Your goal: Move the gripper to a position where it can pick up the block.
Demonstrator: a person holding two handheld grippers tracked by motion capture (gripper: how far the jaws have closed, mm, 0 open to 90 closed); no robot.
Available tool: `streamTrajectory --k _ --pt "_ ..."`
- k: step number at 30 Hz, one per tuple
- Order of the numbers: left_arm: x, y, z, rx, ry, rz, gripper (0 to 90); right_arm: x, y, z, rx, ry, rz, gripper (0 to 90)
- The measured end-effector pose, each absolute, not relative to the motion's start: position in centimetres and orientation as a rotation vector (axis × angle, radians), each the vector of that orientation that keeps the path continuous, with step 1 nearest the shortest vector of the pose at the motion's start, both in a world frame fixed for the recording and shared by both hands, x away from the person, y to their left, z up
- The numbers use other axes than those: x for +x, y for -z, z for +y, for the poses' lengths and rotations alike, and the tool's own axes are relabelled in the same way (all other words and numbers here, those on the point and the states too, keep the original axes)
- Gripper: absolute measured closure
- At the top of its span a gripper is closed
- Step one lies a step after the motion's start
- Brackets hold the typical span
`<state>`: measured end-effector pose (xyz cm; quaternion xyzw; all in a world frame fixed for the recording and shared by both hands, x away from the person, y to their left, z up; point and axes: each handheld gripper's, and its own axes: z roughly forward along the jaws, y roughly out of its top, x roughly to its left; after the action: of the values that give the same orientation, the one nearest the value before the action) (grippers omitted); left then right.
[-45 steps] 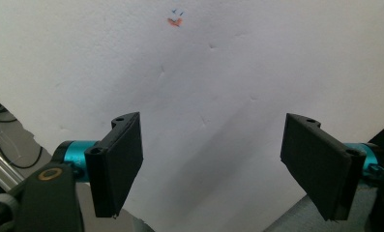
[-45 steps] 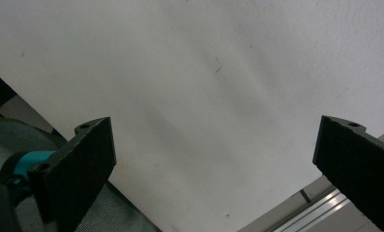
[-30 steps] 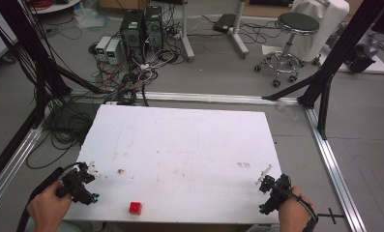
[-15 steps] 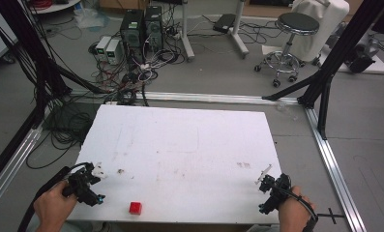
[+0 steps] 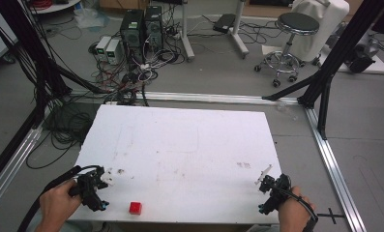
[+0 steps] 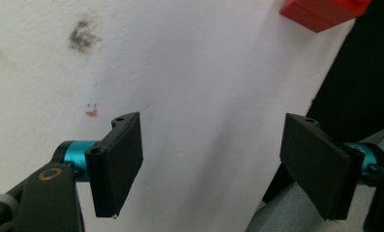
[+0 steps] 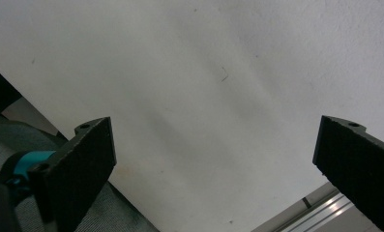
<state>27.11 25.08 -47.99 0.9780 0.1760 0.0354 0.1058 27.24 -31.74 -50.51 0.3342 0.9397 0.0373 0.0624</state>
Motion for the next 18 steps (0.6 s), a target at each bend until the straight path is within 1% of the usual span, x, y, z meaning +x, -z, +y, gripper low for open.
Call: streamTrajectory --k 14,18 --pt "26.2 47.6 21.0 2.964 -0.063 0.216 25.2 27.1 50.3 -31.9 1.011 -0.13 2.835 0.6" --pt "26.1 47.7 20.3 2.974 -0.043 0.167 25.6 27.1 50.3 -32.0 1.013 -0.134 2.833 0.6"
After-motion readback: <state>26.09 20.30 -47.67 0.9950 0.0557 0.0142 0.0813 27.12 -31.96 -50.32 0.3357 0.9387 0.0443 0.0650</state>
